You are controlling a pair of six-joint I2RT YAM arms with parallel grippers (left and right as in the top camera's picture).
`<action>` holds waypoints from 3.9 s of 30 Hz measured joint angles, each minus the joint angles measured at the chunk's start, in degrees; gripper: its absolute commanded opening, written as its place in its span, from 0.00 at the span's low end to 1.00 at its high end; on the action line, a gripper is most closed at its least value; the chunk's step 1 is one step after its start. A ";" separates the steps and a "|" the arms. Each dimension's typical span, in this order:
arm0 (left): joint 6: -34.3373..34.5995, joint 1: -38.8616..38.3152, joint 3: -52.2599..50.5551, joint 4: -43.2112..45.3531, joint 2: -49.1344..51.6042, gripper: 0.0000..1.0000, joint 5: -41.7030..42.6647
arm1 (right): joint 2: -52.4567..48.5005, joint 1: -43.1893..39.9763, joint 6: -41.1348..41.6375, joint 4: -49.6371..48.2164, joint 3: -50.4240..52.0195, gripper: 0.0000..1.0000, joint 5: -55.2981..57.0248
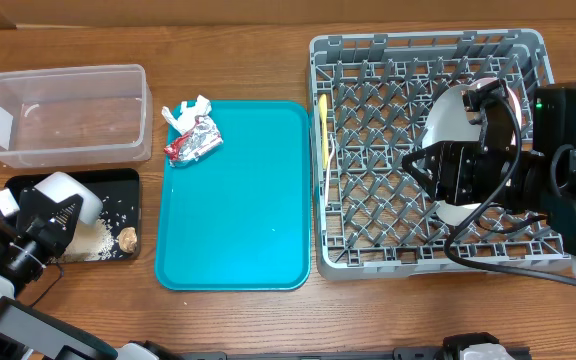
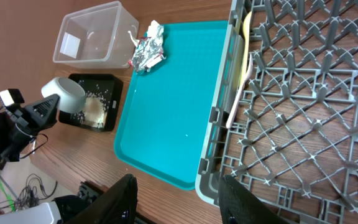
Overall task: Sort waste into correct bins and load items into the dishwasher rack
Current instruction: 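Tip the white bowl over the black tray to empty the rice, then carry the empty white bowl toward the rack with the left gripper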
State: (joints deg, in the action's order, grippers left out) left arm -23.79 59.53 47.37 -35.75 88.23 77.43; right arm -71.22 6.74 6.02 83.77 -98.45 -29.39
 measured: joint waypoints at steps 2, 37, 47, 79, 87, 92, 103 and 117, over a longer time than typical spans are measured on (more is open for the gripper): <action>0.92 0.22 -0.11 1.33 0.04 0.04 0.59 | 0.00 0.00 0.00 0.04 0.00 0.46 -0.02; -1.62 3.15 -0.13 -1.99 0.09 0.04 5.75 | 0.00 0.00 0.00 0.92 0.00 0.46 -0.02; 4.04 3.15 -0.48 1.64 0.09 0.04 1.01 | 0.00 0.00 -0.02 0.83 0.00 0.46 0.00; 10.80 -43.56 7.28 11.39 -23.71 0.04 -9.51 | 3.43 0.00 -0.02 -2.84 0.00 0.46 0.00; 26.29 -64.94 9.29 43.54 -17.42 0.04 -15.43 | 5.03 0.00 7.02 -5.99 0.00 0.50 5.27; 37.27 -72.00 9.27 60.89 -4.94 0.04 -16.68 | 6.08 0.00 10.25 -8.44 0.00 0.50 8.92; 65.24 -80.35 9.35 102.42 22.62 0.04 -20.90 | 8.33 0.00 11.76 -8.22 0.00 0.52 10.86; 73.37 -84.59 17.84 106.99 35.98 0.04 -22.05 | 8.04 0.00 11.93 -6.36 0.00 0.52 10.97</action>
State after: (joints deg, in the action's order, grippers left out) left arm 49.58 -25.06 65.21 71.24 124.20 55.37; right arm -63.18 6.74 17.96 77.41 -98.45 -18.41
